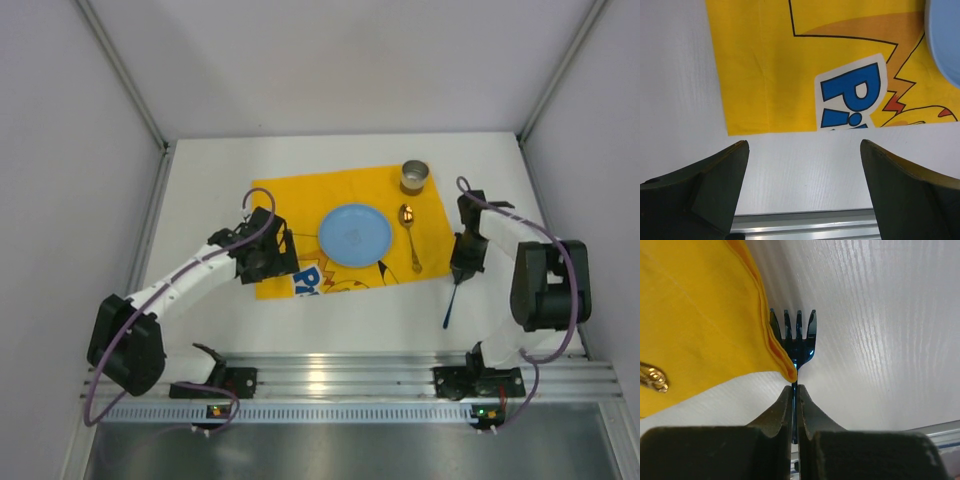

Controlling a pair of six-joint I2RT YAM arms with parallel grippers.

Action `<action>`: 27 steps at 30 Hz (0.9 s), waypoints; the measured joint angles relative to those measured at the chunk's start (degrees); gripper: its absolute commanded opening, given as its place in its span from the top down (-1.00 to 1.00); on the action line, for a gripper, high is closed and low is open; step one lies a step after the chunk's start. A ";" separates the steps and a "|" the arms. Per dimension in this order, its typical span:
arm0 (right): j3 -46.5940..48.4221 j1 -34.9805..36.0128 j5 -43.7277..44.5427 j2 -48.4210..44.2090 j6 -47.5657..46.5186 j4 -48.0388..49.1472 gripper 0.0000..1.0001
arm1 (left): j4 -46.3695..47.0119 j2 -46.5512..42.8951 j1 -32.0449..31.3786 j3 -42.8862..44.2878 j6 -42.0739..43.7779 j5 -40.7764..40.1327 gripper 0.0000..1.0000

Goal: Set the dinner table for one person

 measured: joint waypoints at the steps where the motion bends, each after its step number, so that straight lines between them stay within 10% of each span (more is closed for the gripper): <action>1: 0.00 0.00 -0.22 -1.38 0.07 -0.17 1.00 | -0.07 0.09 0.15 0.00 0.09 -0.13 -0.97; 27: 4.17 0.22 -3.85 -30.84 2.58 -13.86 1.00 | -3.04 44.37 12.02 38.21 10.01 -6.62 -0.92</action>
